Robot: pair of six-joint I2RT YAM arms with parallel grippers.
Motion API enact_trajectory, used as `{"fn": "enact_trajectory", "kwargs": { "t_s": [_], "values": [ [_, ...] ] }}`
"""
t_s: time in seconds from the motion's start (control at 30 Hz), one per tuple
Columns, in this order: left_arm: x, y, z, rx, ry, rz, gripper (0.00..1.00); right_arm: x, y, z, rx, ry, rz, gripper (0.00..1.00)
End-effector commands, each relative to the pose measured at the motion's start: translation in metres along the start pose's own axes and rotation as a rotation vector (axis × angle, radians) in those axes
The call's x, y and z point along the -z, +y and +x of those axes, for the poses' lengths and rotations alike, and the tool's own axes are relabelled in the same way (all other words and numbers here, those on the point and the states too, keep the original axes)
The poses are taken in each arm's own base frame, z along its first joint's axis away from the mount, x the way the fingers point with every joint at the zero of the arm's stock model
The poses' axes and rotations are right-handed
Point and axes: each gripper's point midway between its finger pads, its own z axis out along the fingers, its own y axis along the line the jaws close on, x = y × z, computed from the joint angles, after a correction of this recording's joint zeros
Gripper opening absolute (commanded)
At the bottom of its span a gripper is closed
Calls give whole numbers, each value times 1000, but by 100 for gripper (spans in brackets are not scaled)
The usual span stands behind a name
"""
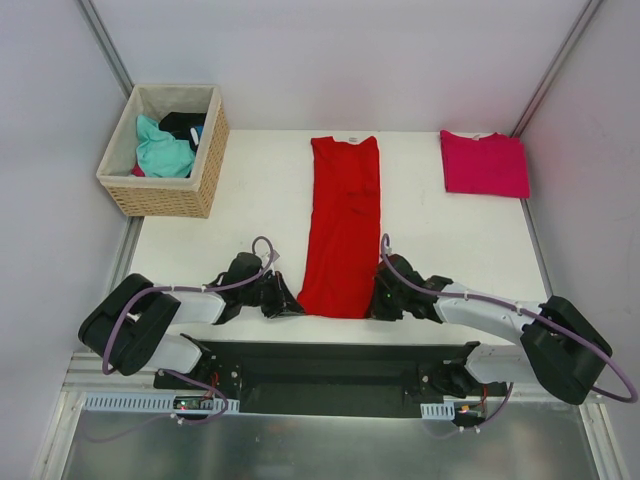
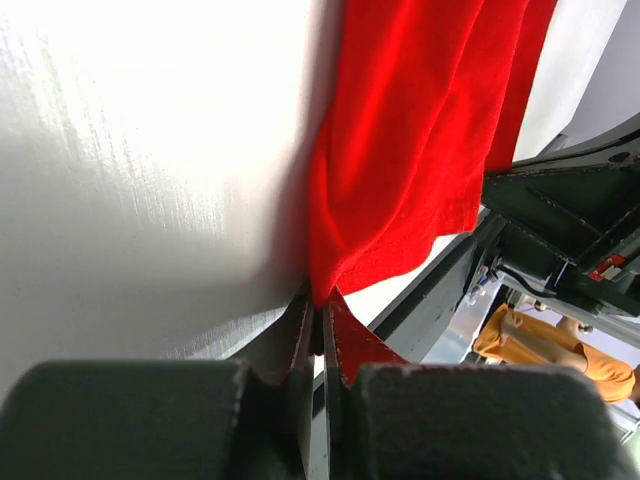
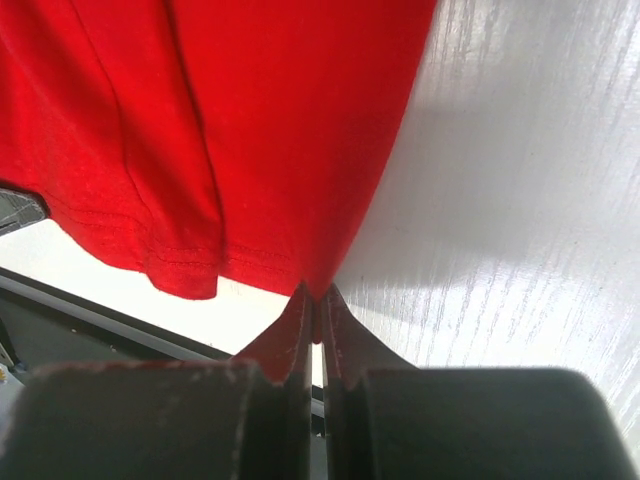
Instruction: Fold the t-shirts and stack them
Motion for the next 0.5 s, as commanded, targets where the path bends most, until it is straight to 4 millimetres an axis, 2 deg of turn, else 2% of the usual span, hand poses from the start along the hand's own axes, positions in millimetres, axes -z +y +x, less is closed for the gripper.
{"fn": "enact_trajectory", "kwargs": {
  "t_s": [0.0, 0.2, 0.23, 0.27, 0.3, 0.33, 0.4, 0.47],
  "values": [
    [-2, 17, 6, -3, 18, -69, 0, 6, -1, -3, 15, -13, 32, 1],
    [-5, 5, 6, -28, 25, -47, 0, 8, 4, -4, 36, -16, 25, 1],
    [-3, -4, 3, -41, 13, -25, 0, 10, 1, -7, 45, -38, 51, 1],
    [-2, -6, 7, -47, 22, -35, 0, 17, 9, -12, 64, -60, 33, 1],
    [-1, -15, 3, -63, 11, -27, 0, 20, 10, -17, 75, -87, 43, 1],
    [4, -25, -2, -97, -17, -17, 0, 26, 9, -17, 88, -87, 58, 1],
    [10, -38, -3, -127, -21, -33, 0, 41, 21, -29, 119, -143, 39, 1],
    [21, -55, -11, -176, -68, -8, 0, 50, 23, -32, 136, -154, 45, 1]
  ]
}}
